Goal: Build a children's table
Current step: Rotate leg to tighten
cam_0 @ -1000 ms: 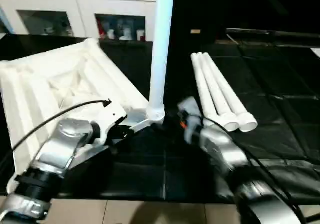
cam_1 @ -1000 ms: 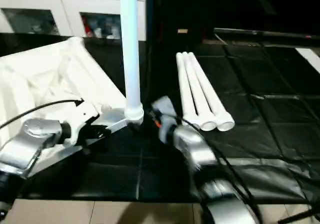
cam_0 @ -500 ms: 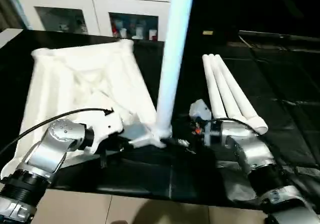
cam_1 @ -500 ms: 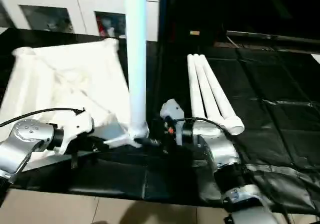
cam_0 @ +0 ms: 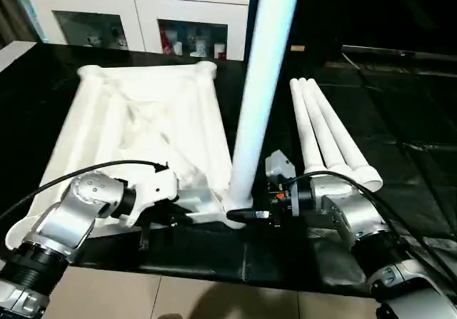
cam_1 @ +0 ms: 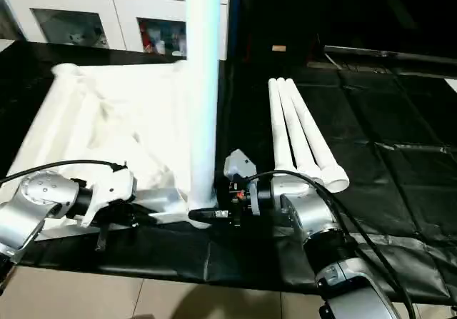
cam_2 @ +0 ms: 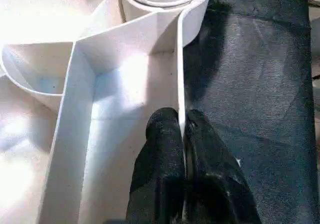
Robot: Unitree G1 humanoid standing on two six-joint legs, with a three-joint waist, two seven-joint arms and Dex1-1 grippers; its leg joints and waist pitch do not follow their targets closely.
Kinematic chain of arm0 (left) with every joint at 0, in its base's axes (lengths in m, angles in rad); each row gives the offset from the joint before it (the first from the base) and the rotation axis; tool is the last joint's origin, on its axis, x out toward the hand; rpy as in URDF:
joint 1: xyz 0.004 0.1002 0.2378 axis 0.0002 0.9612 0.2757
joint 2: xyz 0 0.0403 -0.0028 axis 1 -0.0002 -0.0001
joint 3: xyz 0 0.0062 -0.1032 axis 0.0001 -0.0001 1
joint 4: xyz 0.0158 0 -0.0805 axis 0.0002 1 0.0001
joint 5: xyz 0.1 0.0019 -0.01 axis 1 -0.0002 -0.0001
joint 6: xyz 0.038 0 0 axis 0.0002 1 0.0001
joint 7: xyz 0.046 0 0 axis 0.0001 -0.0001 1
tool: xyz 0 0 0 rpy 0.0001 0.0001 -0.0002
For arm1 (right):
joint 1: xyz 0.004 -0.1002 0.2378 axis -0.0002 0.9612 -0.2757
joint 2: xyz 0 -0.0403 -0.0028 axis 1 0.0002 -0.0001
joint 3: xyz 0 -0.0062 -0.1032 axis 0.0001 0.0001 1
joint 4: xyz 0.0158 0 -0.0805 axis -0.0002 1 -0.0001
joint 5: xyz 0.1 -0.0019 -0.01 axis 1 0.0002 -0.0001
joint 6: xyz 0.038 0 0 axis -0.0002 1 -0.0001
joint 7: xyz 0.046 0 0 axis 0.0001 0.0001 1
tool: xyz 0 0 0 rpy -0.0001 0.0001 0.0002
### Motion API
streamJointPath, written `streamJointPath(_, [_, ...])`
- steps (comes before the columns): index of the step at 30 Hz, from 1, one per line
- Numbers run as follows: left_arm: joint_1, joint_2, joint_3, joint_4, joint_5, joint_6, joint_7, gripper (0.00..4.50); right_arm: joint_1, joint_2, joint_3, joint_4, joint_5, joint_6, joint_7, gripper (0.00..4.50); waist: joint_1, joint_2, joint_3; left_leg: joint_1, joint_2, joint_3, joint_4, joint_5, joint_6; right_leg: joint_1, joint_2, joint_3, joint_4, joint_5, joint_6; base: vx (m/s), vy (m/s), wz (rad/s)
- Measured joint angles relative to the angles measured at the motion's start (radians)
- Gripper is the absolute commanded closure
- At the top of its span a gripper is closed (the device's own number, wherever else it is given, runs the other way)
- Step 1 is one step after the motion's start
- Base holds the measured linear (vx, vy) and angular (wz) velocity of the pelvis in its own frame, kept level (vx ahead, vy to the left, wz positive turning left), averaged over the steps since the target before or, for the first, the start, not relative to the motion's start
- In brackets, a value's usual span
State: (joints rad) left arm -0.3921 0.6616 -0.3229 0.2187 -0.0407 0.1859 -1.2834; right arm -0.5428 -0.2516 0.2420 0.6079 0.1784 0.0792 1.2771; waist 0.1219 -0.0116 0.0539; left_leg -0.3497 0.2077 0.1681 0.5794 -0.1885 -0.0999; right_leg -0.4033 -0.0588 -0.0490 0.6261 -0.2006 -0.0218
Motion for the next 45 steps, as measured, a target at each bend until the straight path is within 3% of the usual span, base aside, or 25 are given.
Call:
streamJointPath(9, [0.0, 0.0, -0.003, 0.004, 0.005, -0.015, -0.001, 4.5, -0.007, 0.002, 0.0, 0.023, 0.004, -0.007, 0.019, 1.64, 0.0, 0.0, 0.0, 0.0, 0.0, 0.0, 0.002, 0.0, 0.0, 0.0, 0.0, 0.0, 0.002, 0.0, 0.0, 0.0, 0.0, 0.0])
streamJointPath(17, [-0.001, -0.005, 0.002, 0.016, -0.001, -0.008, 0.0, 4.5, -0.005, 0.006, -0.004, 0.033, 0.009, -0.013, 0.017, 1.71, 0.0, 0.0, 0.0, 0.0, 0.0, 0.0, 0.002, 0.0, 0.0, 0.0, 0.0, 0.0, 0.002, 0.0, 0.0, 0.0, 0.0, 0.0])
streamJointPath(20, [-0.005, -0.062, 0.025, 0.035, -0.009, 0.061, 0.037, 4.5, 0.02, 0.025, -0.036, 0.032, 0.014, 0.004, -0.028, 1.71, 0.002, 0.004, -0.003, 0.001, 0.0, 0.0, 0.004, 0.0, 0.0, 0.004, -0.001, 0.0, 0.003, 0.0, 0.0, 0.0, 0.0, 0.0])
streamJointPath(24, [-0.026, -0.143, 0.052, 0.058, -0.009, 0.176, 0.152, 4.5, 0.038, 0.083, -0.107, 0.047, 0.013, 0.019, -0.231, 1.71, -0.012, 0.011, -0.005, 0.004, -0.001, 0.0, 0.005, 0.0, 0.0, 0.005, -0.001, 0.003, 0.004, 0.002, 0.001, 0.0, 0.0, 0.0])
streamJointPath(27, [-0.034, -0.181, 0.063, 0.065, -0.008, 0.231, 0.218, 4.5, 0.035, 0.116, -0.13, 0.066, 0.012, 0.02, -0.333, 1.72, -0.018, 0.015, -0.007, 0.007, -0.001, -0.001, 0.002, 0.0, 0.0, 0.006, -0.001, 0.004, 0.004, 0.003, 0.004, 0.0, 0.0, 0.0])
streamJointPath(30, [-0.062, -0.28, 0.114, 0.08, -0.004, 0.352, 0.368, 4.5, -0.036, 0.217, -0.2, 0.171, 0.003, 0.017, -0.59, 1.73, -0.039, 0.02, -0.008, 0.01, -0.001, -0.001, 0.001, 0.001, -0.001, 0.004, -0.001, 0.004, 0.005, 0.003, 0.004, 0.0, 0.0, 0.0])
streamJointPath(32, [-0.078, -0.353, 0.144, 0.08, -0.004, 0.417, 0.462, 4.5, -0.09, 0.251, -0.232, 0.237, 0.002, 0.017, -0.724, 1.73, -0.042, 0.02, -0.008, 0.009, -0.001, -0.003, 0.002, 0.001, -0.001, 0.004, -0.001, 0.003, 0.004, 0.003, 0.004, 0.0, 0.0, 0.0])
streamJointPath(40, [-0.094, -0.391, 0.155, 0.078, 0.001, 0.448, 0.536, 4.5, -0.143, 0.28, -0.244, 0.289, -0.02, 0.015, -0.835, 1.73, -0.041, 0.021, -0.009, 0.008, -0.001, 0.0, -0.001, 0.001, -0.001, 0.004, 0.0, 0.003, 0.003, 0.003, 0.002, 0.0, 0.0, 0.0])
streamJointPath(42, [-0.094, -0.389, 0.151, 0.075, 0.005, 0.447, 0.536, 4.5, -0.143, 0.283, -0.248, 0.291, -0.021, 0.012, -0.835, 1.03, -0.041, 0.021, -0.009, 0.008, -0.001, 0.0, -0.001, 0.001, -0.001, 0.003, 0.0, 0.003, 0.003, 0.003, 0.002, 0.0, 0.0, 0.0])
streamJointPath(45, [-0.094, -0.38, 0.149, 0.07, 0.012, 0.446, 0.537, 4.5, -0.145, 0.302, -0.267, 0.306, -0.015, -0.007, -0.833, 0.9, -0.046, 0.018, -0.007, 0.008, 0.0, 0.0, -0.001, 0.001, -0.001, 0.003, 0.0, 0.003, 0.003, 0.003, 0.002, 0.0, 0.0, 0.0])
